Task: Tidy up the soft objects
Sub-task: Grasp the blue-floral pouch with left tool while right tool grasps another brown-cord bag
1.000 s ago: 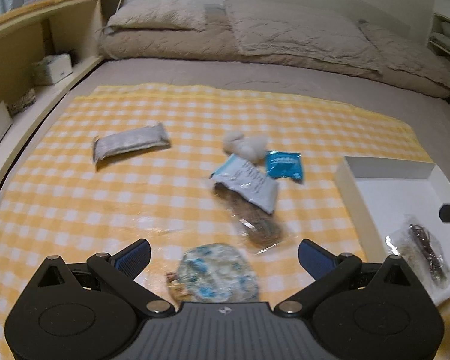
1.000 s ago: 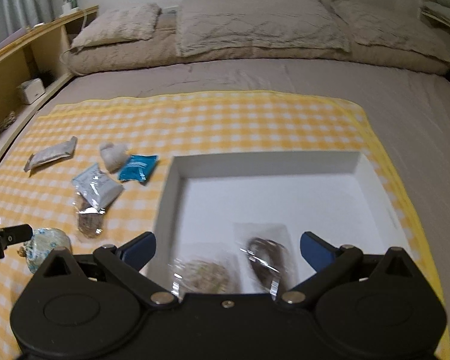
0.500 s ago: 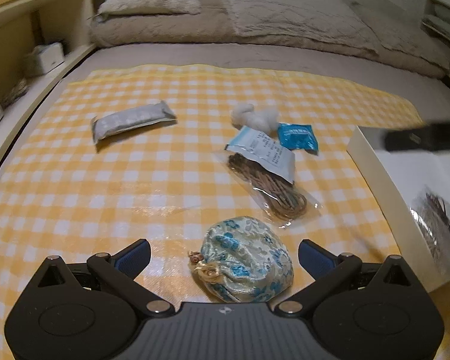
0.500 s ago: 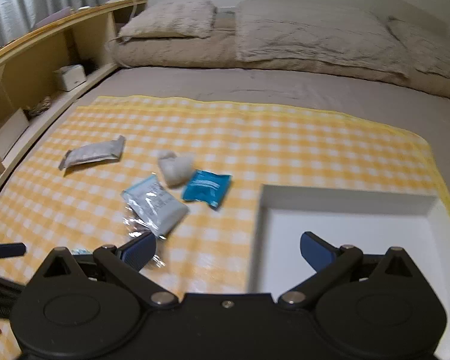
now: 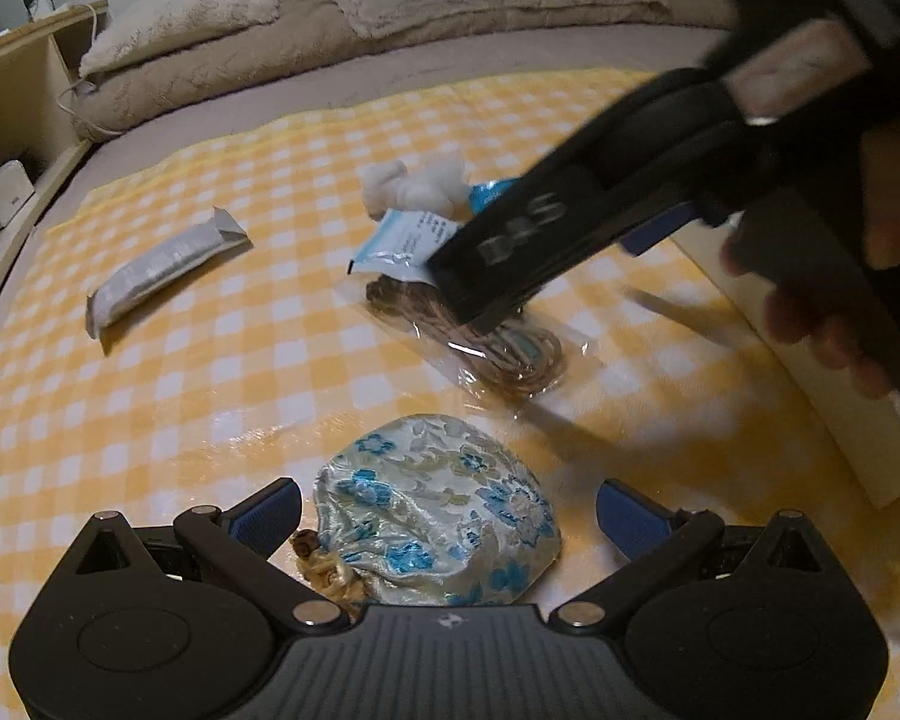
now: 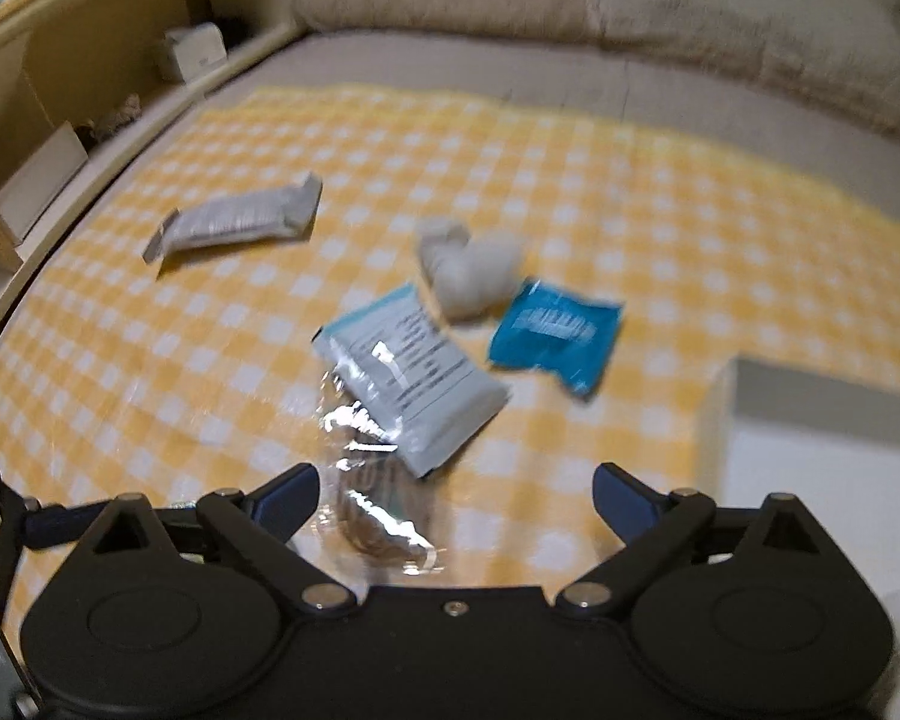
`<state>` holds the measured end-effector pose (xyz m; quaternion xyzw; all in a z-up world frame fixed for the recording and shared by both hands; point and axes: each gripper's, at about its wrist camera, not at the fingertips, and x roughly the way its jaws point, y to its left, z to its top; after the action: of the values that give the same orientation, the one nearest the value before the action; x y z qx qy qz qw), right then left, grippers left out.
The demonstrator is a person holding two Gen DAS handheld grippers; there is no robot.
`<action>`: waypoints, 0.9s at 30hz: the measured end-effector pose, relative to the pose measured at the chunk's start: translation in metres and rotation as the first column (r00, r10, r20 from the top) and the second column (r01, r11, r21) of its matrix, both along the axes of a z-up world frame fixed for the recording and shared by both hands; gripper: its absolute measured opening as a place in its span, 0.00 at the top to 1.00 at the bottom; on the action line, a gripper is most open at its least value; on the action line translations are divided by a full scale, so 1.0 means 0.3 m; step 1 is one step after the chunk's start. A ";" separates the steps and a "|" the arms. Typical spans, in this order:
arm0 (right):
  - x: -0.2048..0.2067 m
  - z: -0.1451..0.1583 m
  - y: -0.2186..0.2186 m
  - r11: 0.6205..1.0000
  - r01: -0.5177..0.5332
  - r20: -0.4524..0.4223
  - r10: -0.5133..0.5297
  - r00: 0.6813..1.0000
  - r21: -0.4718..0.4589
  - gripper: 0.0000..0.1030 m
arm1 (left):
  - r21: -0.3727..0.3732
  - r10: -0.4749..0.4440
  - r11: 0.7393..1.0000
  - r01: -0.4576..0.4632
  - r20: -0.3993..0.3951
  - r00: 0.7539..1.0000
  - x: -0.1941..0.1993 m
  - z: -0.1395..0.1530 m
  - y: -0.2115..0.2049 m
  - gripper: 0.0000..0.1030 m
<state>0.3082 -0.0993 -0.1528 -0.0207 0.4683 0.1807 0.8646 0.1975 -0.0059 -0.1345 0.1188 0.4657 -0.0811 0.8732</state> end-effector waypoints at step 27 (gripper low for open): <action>0.019 -0.112 0.112 0.979 -0.184 -0.053 0.179 0.982 -0.091 0.68 | -0.063 0.069 0.995 -0.074 -0.077 0.995 0.011 -0.036 0.084 0.36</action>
<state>0.3139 -0.0656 -0.1865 -0.1008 0.4918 0.2366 0.8319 0.2006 0.0194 -0.1452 0.0702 0.4992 -0.0694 0.8608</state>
